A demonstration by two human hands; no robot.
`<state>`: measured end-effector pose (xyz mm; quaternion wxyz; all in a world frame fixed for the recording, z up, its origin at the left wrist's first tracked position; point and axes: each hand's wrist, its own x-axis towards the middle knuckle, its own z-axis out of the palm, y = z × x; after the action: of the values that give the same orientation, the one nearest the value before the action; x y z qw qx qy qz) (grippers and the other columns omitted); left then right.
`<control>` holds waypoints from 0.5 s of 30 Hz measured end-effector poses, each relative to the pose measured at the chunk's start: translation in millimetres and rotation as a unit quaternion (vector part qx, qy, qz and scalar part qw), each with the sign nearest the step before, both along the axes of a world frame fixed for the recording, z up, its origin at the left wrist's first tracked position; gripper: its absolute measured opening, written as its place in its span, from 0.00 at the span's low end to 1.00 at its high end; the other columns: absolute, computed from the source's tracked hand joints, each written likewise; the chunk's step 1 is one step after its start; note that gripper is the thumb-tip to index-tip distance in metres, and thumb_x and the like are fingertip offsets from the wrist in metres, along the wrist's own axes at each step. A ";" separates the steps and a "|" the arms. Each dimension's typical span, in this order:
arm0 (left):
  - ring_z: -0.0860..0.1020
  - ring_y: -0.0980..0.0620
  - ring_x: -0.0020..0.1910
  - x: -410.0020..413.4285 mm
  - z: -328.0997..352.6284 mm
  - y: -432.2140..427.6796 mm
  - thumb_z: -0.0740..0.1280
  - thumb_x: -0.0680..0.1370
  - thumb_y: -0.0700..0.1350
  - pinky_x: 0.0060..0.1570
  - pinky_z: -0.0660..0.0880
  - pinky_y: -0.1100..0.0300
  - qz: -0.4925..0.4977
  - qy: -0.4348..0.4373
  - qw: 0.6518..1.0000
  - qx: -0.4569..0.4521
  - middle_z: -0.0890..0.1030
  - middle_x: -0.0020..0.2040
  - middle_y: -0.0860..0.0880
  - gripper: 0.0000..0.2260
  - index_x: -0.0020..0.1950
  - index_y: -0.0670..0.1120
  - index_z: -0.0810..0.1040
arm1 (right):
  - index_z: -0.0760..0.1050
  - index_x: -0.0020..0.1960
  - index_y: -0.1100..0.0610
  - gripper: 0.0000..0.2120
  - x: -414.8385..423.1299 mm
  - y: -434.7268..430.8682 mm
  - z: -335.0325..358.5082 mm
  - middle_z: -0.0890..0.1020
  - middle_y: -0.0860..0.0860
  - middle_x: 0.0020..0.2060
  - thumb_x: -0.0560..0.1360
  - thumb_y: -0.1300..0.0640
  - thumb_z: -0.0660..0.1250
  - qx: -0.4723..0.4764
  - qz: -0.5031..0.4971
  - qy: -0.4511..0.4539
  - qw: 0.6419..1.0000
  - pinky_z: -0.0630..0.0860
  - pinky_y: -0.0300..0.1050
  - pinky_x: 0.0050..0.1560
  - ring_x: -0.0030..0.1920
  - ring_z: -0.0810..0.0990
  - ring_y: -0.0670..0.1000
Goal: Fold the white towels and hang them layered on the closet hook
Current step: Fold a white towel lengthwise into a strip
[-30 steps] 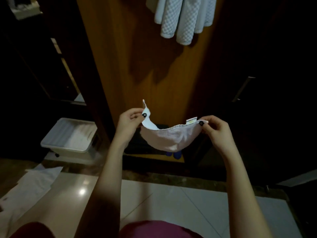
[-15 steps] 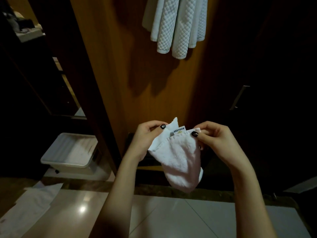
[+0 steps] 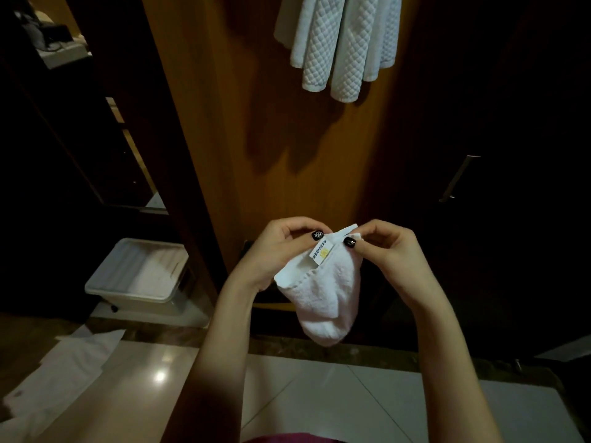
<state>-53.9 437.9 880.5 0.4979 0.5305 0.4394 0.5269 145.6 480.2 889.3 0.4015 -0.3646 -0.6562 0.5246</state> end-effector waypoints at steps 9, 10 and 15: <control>0.81 0.55 0.50 -16.2 -8.8 -4.7 0.74 0.72 0.46 0.53 0.75 0.59 0.009 0.114 0.993 -0.022 0.84 0.47 0.53 0.06 0.47 0.48 0.83 | 0.79 0.41 0.56 0.06 -3.1 11.3 2.5 0.82 0.44 0.33 0.76 0.63 0.70 0.031 -0.097 0.040 0.994 0.75 0.34 0.37 0.37 0.80 0.42; 0.81 0.52 0.52 -15.6 -11.0 -3.6 0.74 0.72 0.43 0.55 0.75 0.56 0.014 0.133 0.990 -0.032 0.84 0.48 0.50 0.06 0.47 0.47 0.83 | 0.79 0.41 0.56 0.06 -2.9 12.1 2.6 0.81 0.44 0.32 0.77 0.63 0.69 0.039 -0.113 0.042 0.992 0.74 0.35 0.36 0.36 0.79 0.42; 0.76 0.58 0.40 -8.5 -10.0 3.4 0.74 0.74 0.39 0.42 0.70 0.63 0.094 0.167 0.981 0.002 0.79 0.38 0.51 0.04 0.40 0.43 0.80 | 0.78 0.42 0.57 0.06 1.3 15.2 2.1 0.79 0.50 0.34 0.77 0.62 0.69 0.069 -0.160 0.030 0.984 0.70 0.34 0.34 0.35 0.75 0.45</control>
<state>-62.4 441.2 870.6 0.3645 0.5683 0.5631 0.4766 146.9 495.4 891.4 0.5241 -0.4207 -0.6118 0.4172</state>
